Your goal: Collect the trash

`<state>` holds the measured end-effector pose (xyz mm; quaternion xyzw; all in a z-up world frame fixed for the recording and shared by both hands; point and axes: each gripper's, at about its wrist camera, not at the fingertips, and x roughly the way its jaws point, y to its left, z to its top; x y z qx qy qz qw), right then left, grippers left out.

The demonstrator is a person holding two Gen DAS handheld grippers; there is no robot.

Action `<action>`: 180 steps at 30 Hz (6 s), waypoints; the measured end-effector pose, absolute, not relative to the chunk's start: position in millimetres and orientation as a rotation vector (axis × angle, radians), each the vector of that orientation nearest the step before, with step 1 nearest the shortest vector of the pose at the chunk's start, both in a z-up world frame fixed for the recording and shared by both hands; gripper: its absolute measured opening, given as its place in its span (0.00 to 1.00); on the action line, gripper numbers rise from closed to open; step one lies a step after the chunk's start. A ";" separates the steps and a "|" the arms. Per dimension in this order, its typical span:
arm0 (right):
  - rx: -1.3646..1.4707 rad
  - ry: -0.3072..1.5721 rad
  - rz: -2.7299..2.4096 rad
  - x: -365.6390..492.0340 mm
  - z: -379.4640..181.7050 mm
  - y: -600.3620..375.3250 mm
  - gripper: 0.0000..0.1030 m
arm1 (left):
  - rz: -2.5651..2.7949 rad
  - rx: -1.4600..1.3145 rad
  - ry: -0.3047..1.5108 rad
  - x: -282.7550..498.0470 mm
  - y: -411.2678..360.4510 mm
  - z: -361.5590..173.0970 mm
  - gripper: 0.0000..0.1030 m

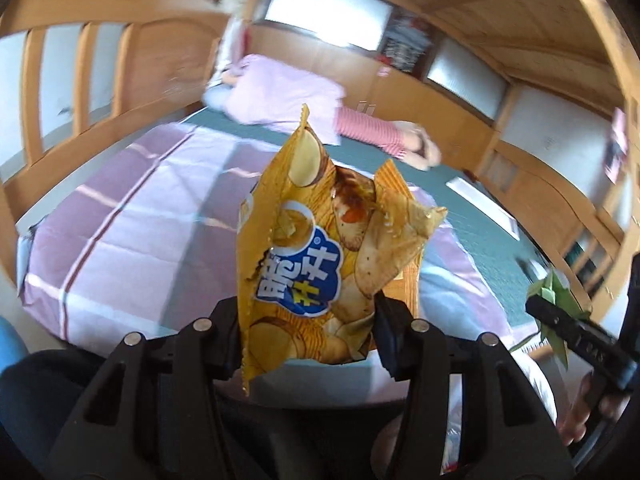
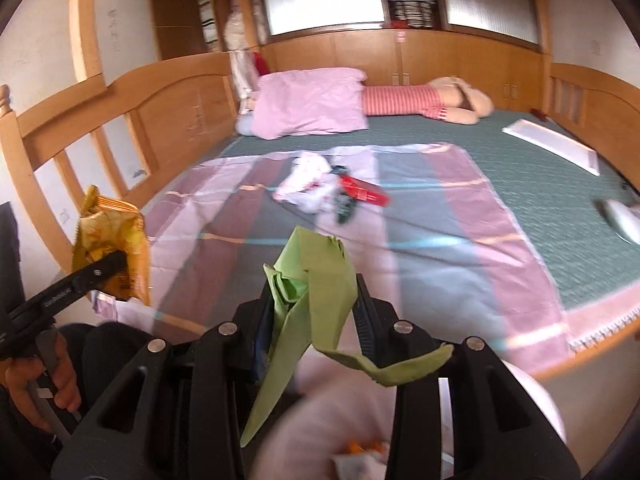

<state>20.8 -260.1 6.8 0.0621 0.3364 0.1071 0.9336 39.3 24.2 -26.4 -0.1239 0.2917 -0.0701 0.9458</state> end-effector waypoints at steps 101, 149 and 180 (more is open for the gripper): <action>0.157 0.610 -0.043 28.6 8.3 -310.0 0.97 | -0.074 -0.160 0.545 105.1 -17.7 -51.9 0.97; 0.217 0.942 0.295 373.5 -69.0 -191.2 0.74 | 0.235 -0.528 0.951 246.4 108.4 -127.6 0.96; 0.214 0.863 0.212 227.1 -24.3 -264.6 0.21 | -0.228 -0.192 0.915 257.1 1.9 -127.8 0.30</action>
